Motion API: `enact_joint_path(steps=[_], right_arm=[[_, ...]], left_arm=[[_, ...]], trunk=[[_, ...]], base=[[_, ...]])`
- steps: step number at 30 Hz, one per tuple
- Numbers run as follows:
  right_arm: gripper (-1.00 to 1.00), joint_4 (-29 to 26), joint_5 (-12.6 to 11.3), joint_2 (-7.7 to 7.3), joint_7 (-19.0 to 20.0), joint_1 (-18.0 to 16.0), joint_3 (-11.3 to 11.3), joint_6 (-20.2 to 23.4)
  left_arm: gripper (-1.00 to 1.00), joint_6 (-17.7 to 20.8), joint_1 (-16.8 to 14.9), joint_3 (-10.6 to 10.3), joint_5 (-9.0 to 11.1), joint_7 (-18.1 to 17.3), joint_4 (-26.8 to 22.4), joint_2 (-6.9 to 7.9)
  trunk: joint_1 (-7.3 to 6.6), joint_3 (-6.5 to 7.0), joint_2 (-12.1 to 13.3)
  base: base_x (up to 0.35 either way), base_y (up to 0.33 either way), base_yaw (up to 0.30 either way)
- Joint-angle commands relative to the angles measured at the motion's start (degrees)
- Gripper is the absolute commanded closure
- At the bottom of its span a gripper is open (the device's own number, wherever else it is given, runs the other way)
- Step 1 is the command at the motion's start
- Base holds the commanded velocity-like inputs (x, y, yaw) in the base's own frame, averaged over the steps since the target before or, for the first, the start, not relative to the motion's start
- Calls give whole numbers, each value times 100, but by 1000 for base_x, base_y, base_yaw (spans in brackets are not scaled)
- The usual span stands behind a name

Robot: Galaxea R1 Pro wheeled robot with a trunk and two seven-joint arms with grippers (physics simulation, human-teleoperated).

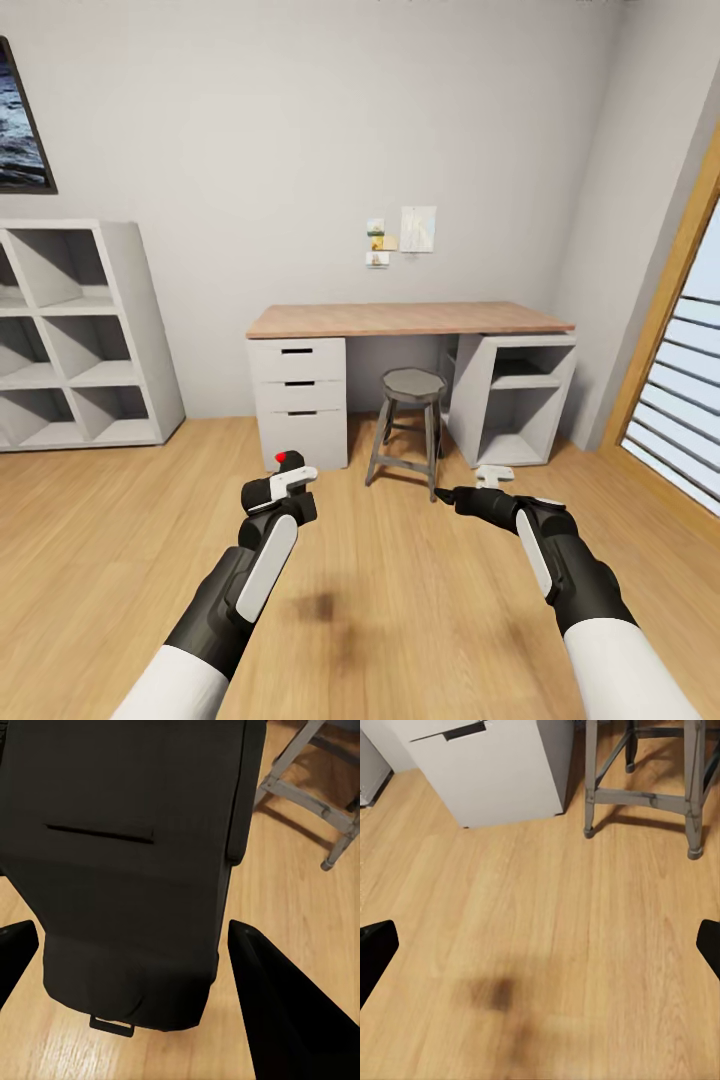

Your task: Attach the digital camera to the camera tripod in the bedroom.

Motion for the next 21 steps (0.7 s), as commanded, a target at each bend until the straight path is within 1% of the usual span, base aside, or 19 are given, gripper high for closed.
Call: enact_joint_path(steps=[1,21], right_arm=[[-100,-5,-5,1,23,-3,-9,34],[-100,-5,-8,-5,23,-3,-5,39]], left_arm=[[100,14,-4,-7,48,43,-7,2],[100,20,-4,0,48,41,-12,7]], trunk=[[-24,12,39],[-463,371,841]], base=[[0,0,0],[0,0,0]])
